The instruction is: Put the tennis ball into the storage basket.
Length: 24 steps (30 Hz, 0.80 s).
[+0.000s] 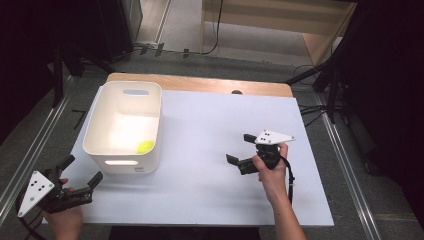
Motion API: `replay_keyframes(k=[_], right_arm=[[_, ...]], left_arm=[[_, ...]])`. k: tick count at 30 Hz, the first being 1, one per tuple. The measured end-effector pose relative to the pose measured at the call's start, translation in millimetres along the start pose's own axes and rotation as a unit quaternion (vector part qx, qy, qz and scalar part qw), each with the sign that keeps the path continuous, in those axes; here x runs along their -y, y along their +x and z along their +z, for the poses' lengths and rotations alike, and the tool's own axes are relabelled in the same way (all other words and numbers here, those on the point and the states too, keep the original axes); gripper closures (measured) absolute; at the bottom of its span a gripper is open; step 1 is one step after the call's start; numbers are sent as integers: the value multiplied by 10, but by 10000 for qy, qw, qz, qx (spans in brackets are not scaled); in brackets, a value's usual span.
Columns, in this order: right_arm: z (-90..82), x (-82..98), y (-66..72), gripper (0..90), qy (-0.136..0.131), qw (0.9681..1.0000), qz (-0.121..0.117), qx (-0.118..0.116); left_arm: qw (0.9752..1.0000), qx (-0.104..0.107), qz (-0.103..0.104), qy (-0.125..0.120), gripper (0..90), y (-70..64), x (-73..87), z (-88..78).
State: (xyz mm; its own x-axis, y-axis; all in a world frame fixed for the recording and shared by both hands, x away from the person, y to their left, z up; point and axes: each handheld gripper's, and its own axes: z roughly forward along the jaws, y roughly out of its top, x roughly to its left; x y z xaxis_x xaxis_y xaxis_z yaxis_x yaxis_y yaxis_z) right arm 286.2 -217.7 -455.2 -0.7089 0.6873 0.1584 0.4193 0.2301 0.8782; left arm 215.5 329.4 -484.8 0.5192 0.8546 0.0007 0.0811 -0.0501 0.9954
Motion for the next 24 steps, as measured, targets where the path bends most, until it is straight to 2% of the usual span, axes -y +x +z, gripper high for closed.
replay_keyframes(k=[24], right_arm=[[-523,381,-210,0,-229,9989,314,265]], left_arm=[[10000,-62,20,15,0,-3,5,-5]])
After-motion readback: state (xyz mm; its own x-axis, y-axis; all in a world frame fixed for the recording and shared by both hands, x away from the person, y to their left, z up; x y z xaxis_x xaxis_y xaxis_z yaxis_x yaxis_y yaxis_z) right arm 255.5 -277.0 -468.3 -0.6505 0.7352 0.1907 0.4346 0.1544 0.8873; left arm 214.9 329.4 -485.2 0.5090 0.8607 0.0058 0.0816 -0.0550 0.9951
